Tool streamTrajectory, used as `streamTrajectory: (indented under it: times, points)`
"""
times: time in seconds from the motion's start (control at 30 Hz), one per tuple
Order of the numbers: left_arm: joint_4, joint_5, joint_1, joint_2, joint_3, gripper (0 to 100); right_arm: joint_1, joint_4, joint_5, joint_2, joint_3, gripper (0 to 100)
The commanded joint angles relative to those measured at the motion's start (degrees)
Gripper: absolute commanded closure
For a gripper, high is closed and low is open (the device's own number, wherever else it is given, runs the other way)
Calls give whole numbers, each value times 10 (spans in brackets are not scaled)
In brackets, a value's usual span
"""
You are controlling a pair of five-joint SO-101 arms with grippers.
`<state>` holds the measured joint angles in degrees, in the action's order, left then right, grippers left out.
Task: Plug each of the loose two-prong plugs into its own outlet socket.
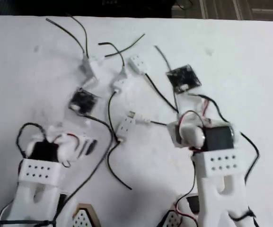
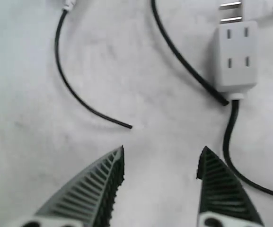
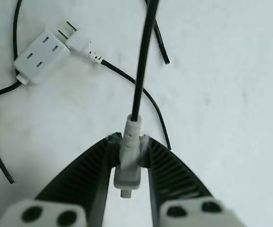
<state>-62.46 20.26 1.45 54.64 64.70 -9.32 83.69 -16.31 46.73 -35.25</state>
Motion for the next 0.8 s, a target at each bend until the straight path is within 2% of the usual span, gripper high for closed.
streamTrajectory:
  times: [0.0, 0.17, 0.37, 0.77]
  points:
    - [-1, -63, 67, 12, -29, 679, 29, -9, -3, 41, -30, 981]
    - [19, -89, 144, 11, -44, 676, 69, -9, -47, 88, -84, 981]
    - [28, -120, 195, -11, -84, 676, 95, -9, -72, 143, -136, 981]
    - [28, -120, 208, -437, -316, 676, 95, -47, -67, 194, -207, 981]
